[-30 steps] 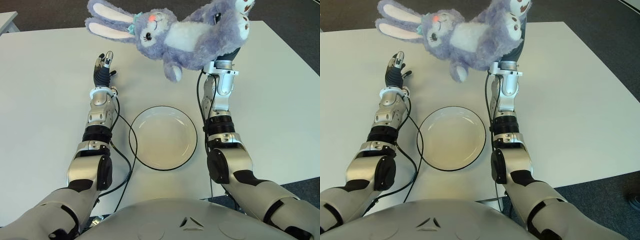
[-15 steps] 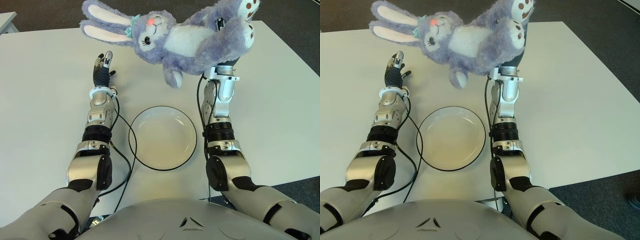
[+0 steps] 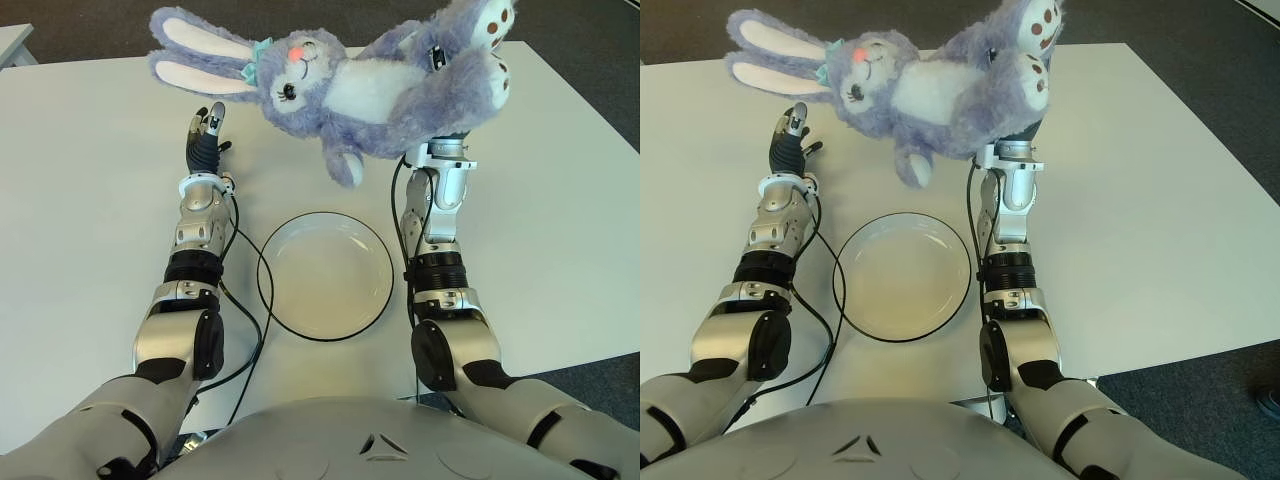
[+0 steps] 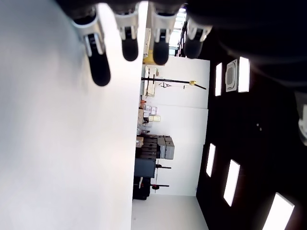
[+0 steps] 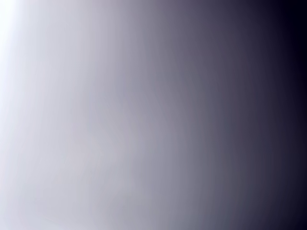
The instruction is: Put the doll into the plate.
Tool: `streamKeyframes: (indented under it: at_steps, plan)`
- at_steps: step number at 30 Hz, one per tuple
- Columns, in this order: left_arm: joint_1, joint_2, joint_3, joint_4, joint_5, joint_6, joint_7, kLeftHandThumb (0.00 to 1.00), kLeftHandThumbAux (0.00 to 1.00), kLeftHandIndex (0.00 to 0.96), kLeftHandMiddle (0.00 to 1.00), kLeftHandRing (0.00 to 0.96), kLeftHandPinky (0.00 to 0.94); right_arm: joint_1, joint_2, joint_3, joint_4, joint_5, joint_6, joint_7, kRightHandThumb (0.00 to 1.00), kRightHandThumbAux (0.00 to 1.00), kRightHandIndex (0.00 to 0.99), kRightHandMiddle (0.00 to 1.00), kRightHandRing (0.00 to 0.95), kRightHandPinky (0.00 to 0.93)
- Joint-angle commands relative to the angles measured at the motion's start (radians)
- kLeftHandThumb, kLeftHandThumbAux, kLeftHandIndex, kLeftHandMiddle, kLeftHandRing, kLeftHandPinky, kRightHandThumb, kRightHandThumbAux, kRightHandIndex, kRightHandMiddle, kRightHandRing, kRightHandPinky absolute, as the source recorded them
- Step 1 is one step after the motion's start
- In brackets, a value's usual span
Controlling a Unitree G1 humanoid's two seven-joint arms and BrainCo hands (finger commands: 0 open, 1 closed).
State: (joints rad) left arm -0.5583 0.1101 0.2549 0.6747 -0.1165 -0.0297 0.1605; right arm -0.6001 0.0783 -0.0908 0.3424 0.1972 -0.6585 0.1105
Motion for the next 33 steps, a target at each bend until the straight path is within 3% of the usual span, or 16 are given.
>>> streamKeyframes:
  at_steps: [1, 20, 33]
  plan:
    - [0.027, -0.001, -0.003, 0.032, 0.002, 0.029, 0.001, 0.0, 0.389, 0.0, 0.096, 0.056, 0.0, 0.032, 0.02, 0.01, -0.018, 0.018, 0.001, 0.012, 0.721, 0.711, 0.432, 0.803, 0.862, 0.872]
    - [0.027, -0.003, -0.002, 0.029, 0.001, 0.031, 0.004, 0.0, 0.387, 0.0, 0.095, 0.055, 0.0, 0.093, 0.023, 0.049, -0.06, -0.019, -0.007, 0.017, 0.715, 0.714, 0.438, 0.834, 0.869, 0.876]
    - [0.026, -0.003, -0.003, 0.027, 0.004, 0.036, 0.009, 0.0, 0.389, 0.0, 0.095, 0.058, 0.0, 0.139, 0.034, 0.081, -0.068, -0.065, -0.053, 0.012, 0.722, 0.713, 0.439, 0.845, 0.873, 0.884]
